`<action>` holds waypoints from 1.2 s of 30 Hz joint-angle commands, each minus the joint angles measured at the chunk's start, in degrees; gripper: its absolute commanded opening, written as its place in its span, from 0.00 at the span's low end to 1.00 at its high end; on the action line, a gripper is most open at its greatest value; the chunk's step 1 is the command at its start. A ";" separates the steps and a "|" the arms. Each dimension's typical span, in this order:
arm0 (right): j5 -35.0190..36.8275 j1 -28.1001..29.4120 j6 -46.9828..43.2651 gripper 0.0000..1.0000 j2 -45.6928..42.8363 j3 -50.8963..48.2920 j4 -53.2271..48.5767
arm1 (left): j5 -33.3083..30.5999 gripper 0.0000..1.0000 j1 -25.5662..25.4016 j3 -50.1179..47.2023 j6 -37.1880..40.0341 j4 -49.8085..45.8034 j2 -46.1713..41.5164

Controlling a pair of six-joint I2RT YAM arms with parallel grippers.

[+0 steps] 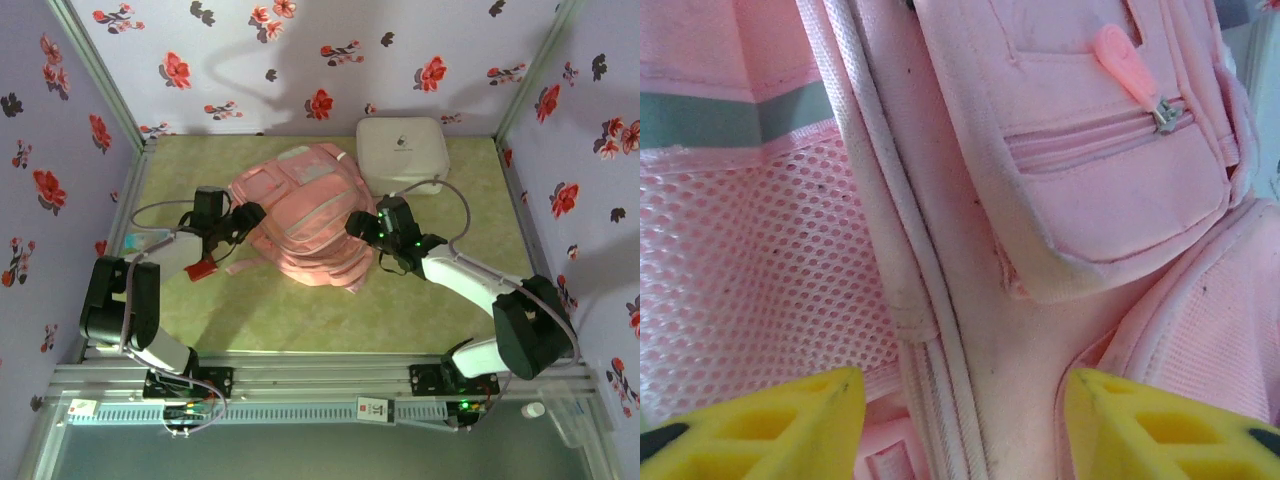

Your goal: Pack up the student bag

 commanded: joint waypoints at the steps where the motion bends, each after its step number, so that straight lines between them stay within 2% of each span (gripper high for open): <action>1: -2.74 0.47 -1.17 0.75 0.76 1.75 1.93 | 1.84 0.51 0.54 -0.47 -1.49 3.50 1.38; 6: -3.53 0.47 -1.08 0.72 1.36 1.94 3.30 | 1.94 0.43 0.50 -1.20 -2.45 4.77 3.17; 13: -6.50 0.42 -1.08 0.64 3.86 3.26 5.74 | 4.10 0.37 0.54 -2.31 -4.75 9.49 4.43; 25: -6.98 -1.61 -3.98 0.36 11.74 9.50 5.83 | 5.58 0.16 -0.84 -4.05 -7.17 15.01 5.41; 32: -7.28 -4.25 -9.60 0.36 19.13 17.72 2.93 | 4.90 0.09 -2.24 -6.20 -10.70 19.59 5.02; 36: -6.23 -5.41 -11.78 0.42 20.77 21.39 -1.68 | 2.82 0.07 -3.92 -6.79 -12.94 20.86 3.68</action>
